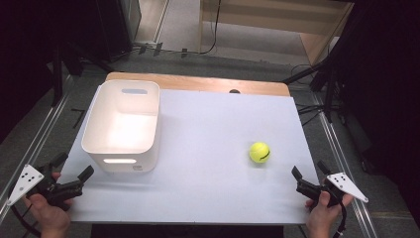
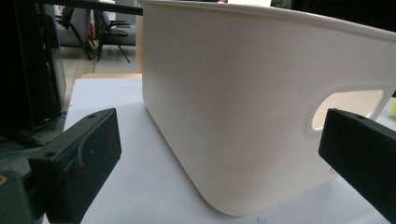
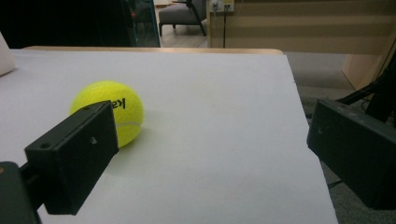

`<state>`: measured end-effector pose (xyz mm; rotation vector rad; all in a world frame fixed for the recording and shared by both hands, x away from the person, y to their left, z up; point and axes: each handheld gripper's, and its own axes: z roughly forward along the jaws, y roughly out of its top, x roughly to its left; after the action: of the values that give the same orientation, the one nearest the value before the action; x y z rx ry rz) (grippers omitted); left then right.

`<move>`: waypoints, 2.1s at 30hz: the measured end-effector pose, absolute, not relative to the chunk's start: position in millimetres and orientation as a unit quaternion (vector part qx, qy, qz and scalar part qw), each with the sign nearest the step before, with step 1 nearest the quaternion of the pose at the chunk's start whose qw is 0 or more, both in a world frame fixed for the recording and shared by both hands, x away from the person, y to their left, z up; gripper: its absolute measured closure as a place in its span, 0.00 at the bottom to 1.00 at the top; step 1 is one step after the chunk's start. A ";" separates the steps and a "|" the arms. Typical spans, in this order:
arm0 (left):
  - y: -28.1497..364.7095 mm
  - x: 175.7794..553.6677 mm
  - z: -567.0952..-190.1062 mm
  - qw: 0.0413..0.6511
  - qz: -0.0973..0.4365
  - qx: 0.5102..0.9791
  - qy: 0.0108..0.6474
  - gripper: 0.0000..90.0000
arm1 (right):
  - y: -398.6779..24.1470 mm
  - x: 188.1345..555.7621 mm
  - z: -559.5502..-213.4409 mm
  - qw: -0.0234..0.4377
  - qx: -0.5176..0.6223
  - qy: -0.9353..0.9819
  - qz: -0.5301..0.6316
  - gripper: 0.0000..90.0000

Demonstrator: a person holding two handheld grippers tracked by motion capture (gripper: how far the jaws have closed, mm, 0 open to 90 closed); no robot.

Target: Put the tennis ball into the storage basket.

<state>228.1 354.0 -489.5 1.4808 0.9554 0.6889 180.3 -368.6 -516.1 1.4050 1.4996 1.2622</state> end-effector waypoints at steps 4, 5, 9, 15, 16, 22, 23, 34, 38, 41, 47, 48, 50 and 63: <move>354.2 227.0 -489.6 0.586 0.295 0.633 0.411 0.00 | -368.6 181.0 -515.9 0.354 0.540 0.586 0.490 0.01; 354.0 226.6 -489.7 0.587 0.294 0.632 0.412 0.00 | -368.6 181.0 -515.9 0.354 0.540 0.586 0.490 0.01; 353.4 226.8 -489.8 0.583 0.295 0.636 0.410 0.00 | -368.3 181.8 -515.7 0.361 0.535 0.588 0.488 0.01; 352.5 226.7 -489.8 0.582 0.294 0.641 0.406 0.00 | -367.2 182.6 -515.5 0.358 0.532 0.594 0.486 0.01; 352.4 226.7 -489.9 0.582 0.294 0.640 0.405 0.00 | -366.9 182.9 -515.3 0.359 0.530 0.597 0.484 0.01; 351.4 226.6 -489.8 0.580 0.294 0.643 0.405 0.00 | -363.5 184.1 -513.4 0.353 0.522 0.612 0.477 0.01; 351.0 226.8 -489.9 0.579 0.295 0.643 0.405 0.00 | -363.4 185.0 -512.8 0.356 0.517 0.615 0.477 0.01; 350.6 226.9 -490.1 0.578 0.295 0.646 0.401 0.00 | -351.9 192.1 -504.1 0.343 0.507 0.640 0.464 0.01; 350.5 226.9 -490.1 0.579 0.294 0.646 0.401 0.00 | -345.5 199.0 -498.6 0.335 0.497 0.657 0.457 0.01; 350.4 227.0 -490.2 0.579 0.294 0.647 0.400 0.00 | -343.0 201.7 -496.8 0.332 0.495 0.661 0.456 0.01; 350.2 227.0 -490.2 0.579 0.293 0.647 0.400 0.00 | -338.8 209.8 -490.9 0.320 0.487 0.677 0.449 0.01; 350.1 227.0 -490.2 0.579 0.293 0.647 0.401 0.00 | -338.8 209.8 -490.9 0.320 0.487 0.677 0.449 0.01; 349.9 227.0 -490.3 0.579 0.293 0.646 0.401 0.00 | -338.9 211.7 -488.9 0.316 0.485 0.682 0.446 0.01; 349.3 227.0 -490.3 0.577 0.295 0.647 0.401 0.00 | -334.9 230.3 -473.1 0.287 0.469 0.719 0.425 0.01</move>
<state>227.0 349.3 -490.3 1.5146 0.9374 0.6907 230.3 -334.9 -473.1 1.2529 1.9212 1.1345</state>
